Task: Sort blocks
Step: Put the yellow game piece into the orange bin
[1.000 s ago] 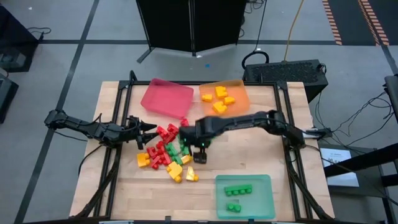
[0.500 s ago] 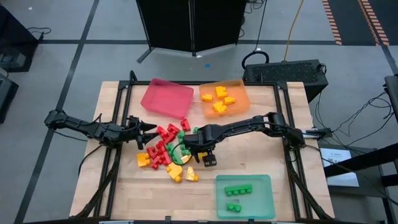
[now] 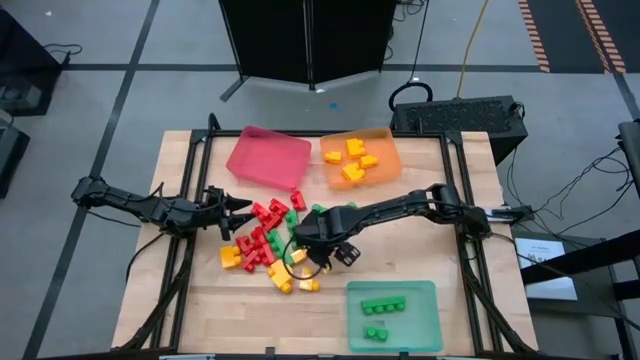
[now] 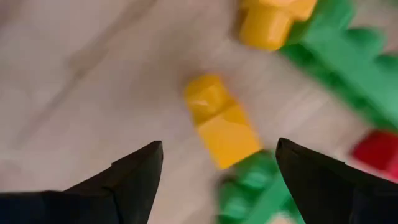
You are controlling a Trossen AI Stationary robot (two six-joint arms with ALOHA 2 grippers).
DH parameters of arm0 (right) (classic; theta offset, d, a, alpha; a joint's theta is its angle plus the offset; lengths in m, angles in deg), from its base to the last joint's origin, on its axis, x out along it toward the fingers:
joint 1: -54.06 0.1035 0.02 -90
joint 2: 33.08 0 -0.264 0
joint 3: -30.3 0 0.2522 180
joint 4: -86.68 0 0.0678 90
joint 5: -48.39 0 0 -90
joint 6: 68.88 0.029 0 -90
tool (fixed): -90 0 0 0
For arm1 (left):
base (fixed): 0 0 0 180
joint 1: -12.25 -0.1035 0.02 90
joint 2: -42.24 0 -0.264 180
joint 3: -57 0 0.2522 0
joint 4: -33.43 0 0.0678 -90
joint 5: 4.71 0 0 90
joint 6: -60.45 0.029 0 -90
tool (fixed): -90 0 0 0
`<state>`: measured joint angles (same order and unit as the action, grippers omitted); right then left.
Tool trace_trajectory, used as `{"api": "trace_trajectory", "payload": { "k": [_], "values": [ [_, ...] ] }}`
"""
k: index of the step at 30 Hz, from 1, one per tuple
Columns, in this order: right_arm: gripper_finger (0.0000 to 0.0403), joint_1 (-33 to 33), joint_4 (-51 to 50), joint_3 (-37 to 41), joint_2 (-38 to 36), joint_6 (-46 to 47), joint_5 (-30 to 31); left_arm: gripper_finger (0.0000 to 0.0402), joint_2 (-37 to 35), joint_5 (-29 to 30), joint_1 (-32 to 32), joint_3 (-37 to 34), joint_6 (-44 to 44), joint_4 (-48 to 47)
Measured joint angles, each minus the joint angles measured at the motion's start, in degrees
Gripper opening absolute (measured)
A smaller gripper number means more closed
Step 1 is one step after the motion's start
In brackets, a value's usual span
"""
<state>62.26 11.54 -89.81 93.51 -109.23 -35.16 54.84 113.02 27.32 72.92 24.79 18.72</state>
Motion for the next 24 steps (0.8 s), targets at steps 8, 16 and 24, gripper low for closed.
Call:
{"api": "trace_trajectory", "payload": {
  "k": [8, 16, 24],
  "values": [
    [0.0306, -0.7, 4.9, 0.5, 0.0, -7.3, 0.8, 0.0292, 0.0, 0.0, 0.0, 0.0, 0.0, 0.0],
    [0.0306, -1.6, 8.9, 5.3, 0.0, -9.0, -2.0, 0.0292, 0.0, 0.0, 0.0, 0.0, -0.1, 0.0],
    [0.0283, -1.6, 17.3, 10.1, 0.0, -11.3, -2.0, 0.0292, 0.0, 0.0, 0.0, 0.0, -0.1, 0.0]
  ]
}}
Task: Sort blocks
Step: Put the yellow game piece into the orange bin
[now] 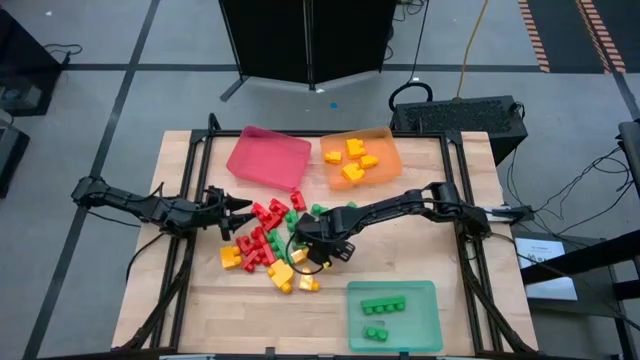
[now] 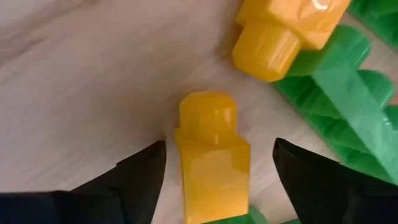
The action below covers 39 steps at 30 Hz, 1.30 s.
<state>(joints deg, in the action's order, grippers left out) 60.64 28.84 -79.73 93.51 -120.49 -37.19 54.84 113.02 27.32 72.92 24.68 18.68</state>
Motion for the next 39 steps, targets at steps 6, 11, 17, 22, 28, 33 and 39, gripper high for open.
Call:
{"api": "trace_trajectory", "payload": {
  "k": [6, 11, 17, 22, 28, 33, 39],
  "values": [
    [0.0168, 0.0, 0.2, 0.4, 0.0, 3.7, 0.0, 0.0292, 0.0, 0.0, 0.0, 0.0, 0.0, 0.0],
    [0.0114, 0.1, -1.3, -0.6, 0.0, 10.9, 0.0, 0.0292, 0.0, 0.0, 0.0, 0.0, -0.1, 0.0],
    [0.0114, -0.9, -3.6, -7.4, -0.3, 28.1, -0.3, 0.0292, 0.0, 0.1, 0.0, 0.0, -1.5, 0.0],
    [0.0114, -5.3, -7.6, -16.9, -0.4, 37.8, 1.6, 0.0292, 0.0, 0.6, 0.0, 0.0, -4.2, 0.2],
    [0.0114, -14.1, -18.2, -25.6, -0.5, 49.5, 5.9, 0.0292, 0.0, 1.0, 0.0, 0.8, -7.5, -0.5],
    [0.0114, -21.7, -25.3, -26.8, -0.6, 59.9, 4.5, 0.0292, -0.1, -2.4, 0.0, 6.7, -4.8, -0.2],
    [0.0114, -28.8, -28.1, -26.8, -0.6, 64.2, 4.2, 0.0292, -0.2, -7.7, 0.0, 15.8, 0.7, -12.2]
  ]
}}
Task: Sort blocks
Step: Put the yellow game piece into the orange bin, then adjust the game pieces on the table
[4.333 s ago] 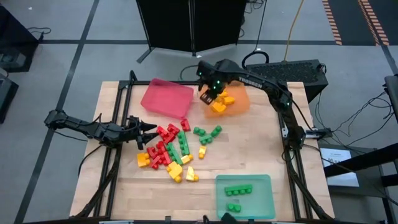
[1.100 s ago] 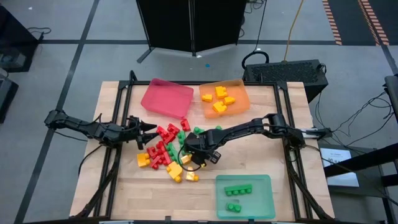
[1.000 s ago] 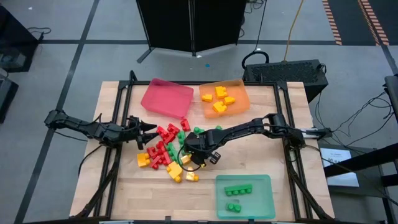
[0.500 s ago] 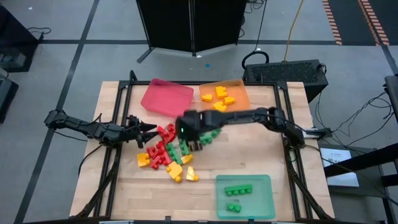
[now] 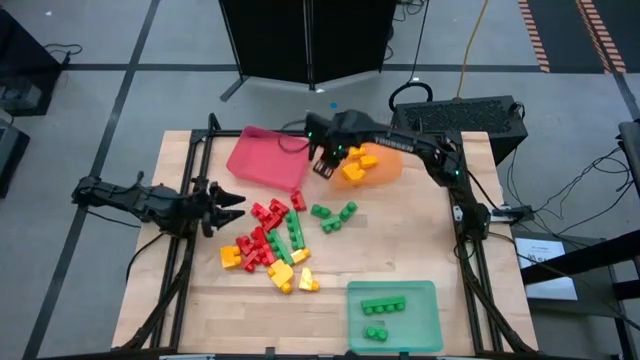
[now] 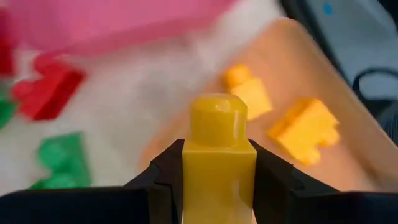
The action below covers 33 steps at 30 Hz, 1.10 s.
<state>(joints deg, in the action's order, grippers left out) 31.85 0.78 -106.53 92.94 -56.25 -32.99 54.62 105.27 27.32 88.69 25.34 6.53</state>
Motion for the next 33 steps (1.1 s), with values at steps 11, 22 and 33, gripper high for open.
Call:
{"api": "trace_trajectory", "payload": {
  "k": [11, 22, 33],
  "values": [
    [0.0272, -6.0, -0.9, 0.0, 0.0, 9.0, -4.0, 0.0292, -2.1, -17.6, 0.0, 2.1, -1.7, -5.6],
    [0.0343, -4.4, 2.0, 0.0, -0.9, 12.7, -24.2, 0.0292, -2.2, -1.9, 0.0, 3.4, -11.9, -15.8],
    [0.0324, 13.7, 26.3, 0.0, -0.9, 12.2, -30.5, 0.0292, -1.9, 18.1, 0.0, 13.9, -30.1, -47.9]
  ]
}}
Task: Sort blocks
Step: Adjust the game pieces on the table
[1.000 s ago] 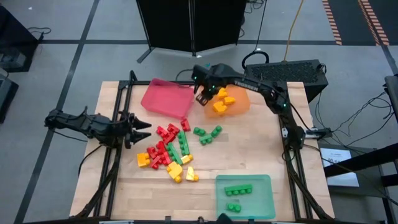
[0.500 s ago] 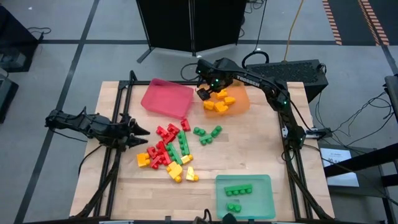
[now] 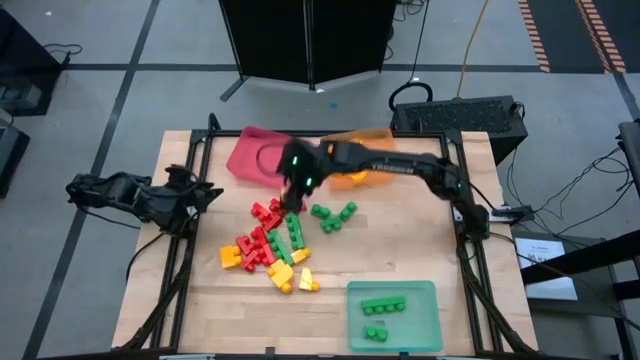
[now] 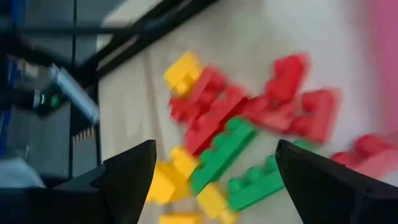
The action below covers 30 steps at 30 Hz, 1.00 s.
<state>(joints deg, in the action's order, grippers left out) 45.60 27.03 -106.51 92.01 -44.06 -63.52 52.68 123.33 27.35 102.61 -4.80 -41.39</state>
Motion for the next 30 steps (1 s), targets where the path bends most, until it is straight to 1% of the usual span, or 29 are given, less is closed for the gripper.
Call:
{"api": "trace_trajectory", "payload": {
  "k": [2, 3, 4, 6, 9, 12, 14, 15, 17, 19, 23, 26, 30],
  "values": [
    [0.0324, 1.8, 0.5, 0.0, 0.1, 0.1, 0.9, 0.0292, 1.3, -0.4, 0.0, 0.0, 0.2, 0.3],
    [0.0324, 2.3, 0.8, 0.0, 0.1, 1.0, 0.9, 0.0292, 2.3, -1.9, 0.0, 0.0, 0.0, 1.2],
    [0.0324, 2.8, 0.6, 0.0, -0.2, 2.0, 0.6, 0.0292, 3.3, -4.9, 0.0, 0.0, -0.6, 2.6],
    [0.0324, 3.7, 0.5, 0.0, -1.3, 2.8, -0.8, 0.0292, 6.3, -12.0, 0.0, -0.1, -1.9, 4.5],
    [0.0324, 4.7, 0.4, 0.1, -4.6, 1.8, -3.9, 0.0292, 12.8, -26.2, 0.0, -0.3, -2.0, 7.2],
    [0.0324, 5.1, -2.1, 0.0, -8.5, 0.0, -4.0, 0.0292, 20.4, -38.5, 0.1, -0.2, -2.0, 9.0],
    [0.0324, 5.1, -4.2, 0.0, -10.9, -0.9, -2.9, 0.0292, 25.9, -45.0, 0.3, -0.3, -2.0, 8.7],
    [0.0324, 5.1, -5.7, 0.0, -12.0, -1.3, -1.5, 0.0292, 28.6, -46.5, 0.8, -0.3, -2.1, 8.7],
    [0.0324, 5.1, -7.2, 0.0, -14.4, -2.0, 1.9, 0.0292, 33.5, -47.6, 2.0, -0.3, -3.5, 7.9],
    [0.0324, 5.1, -9.3, 0.0, -16.6, -2.2, 4.3, 0.0292, 38.3, -47.6, 3.4, -0.3, -5.7, 7.7],
    [0.0324, 5.6, -12.2, 0.0, -19.9, -3.2, 8.5, 0.0292, 45.6, -47.5, 6.4, -0.3, -11.7, 8.2],
    [0.0324, 6.0, -14.0, 0.0, -21.6, -3.3, 10.3, 0.0292, 49.2, -47.9, 8.6, -0.3, -16.8, 7.5],
    [0.0324, 6.7, -16.4, 0.0, -23.0, -4.0, 10.4, 0.0282, 51.0, -48.2, 12.9, 1.2, -25.2, 7.5]
  ]
}}
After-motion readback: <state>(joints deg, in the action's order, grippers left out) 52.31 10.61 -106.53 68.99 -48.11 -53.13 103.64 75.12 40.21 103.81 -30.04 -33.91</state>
